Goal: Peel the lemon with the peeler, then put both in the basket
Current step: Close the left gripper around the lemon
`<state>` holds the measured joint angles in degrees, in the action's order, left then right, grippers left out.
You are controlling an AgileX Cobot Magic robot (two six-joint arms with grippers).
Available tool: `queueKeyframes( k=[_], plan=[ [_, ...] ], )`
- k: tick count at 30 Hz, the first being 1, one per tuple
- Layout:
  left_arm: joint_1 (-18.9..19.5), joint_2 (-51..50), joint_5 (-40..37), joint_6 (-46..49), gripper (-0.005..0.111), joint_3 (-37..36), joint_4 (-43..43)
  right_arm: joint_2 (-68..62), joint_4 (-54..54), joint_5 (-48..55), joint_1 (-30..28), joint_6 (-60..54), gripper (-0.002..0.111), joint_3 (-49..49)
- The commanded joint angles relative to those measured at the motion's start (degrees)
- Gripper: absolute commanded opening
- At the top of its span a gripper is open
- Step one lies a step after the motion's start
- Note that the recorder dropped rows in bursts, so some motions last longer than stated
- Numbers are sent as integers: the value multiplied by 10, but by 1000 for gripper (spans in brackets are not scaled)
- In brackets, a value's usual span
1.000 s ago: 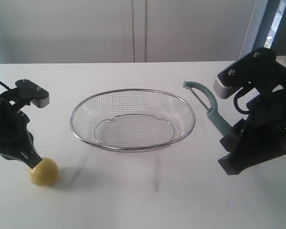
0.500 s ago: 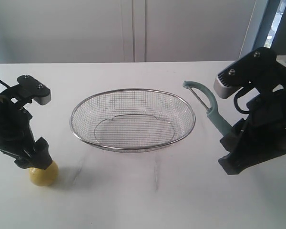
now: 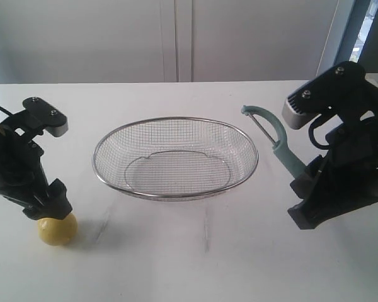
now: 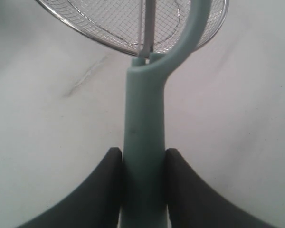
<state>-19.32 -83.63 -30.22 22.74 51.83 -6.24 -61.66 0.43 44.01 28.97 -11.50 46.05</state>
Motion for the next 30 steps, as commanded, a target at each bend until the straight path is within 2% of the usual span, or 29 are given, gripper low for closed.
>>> queueKeyframes(
  k=[1, 30],
  plan=[
    [-3, 2, -5, 0, 86, -5, -8, 5, 0, -8, -3, 2, 0, -1],
    [-3, -125, 8, 0, 86, -5, -28, 5, 0, -8, -3, 2, 0, -1]
  ],
)
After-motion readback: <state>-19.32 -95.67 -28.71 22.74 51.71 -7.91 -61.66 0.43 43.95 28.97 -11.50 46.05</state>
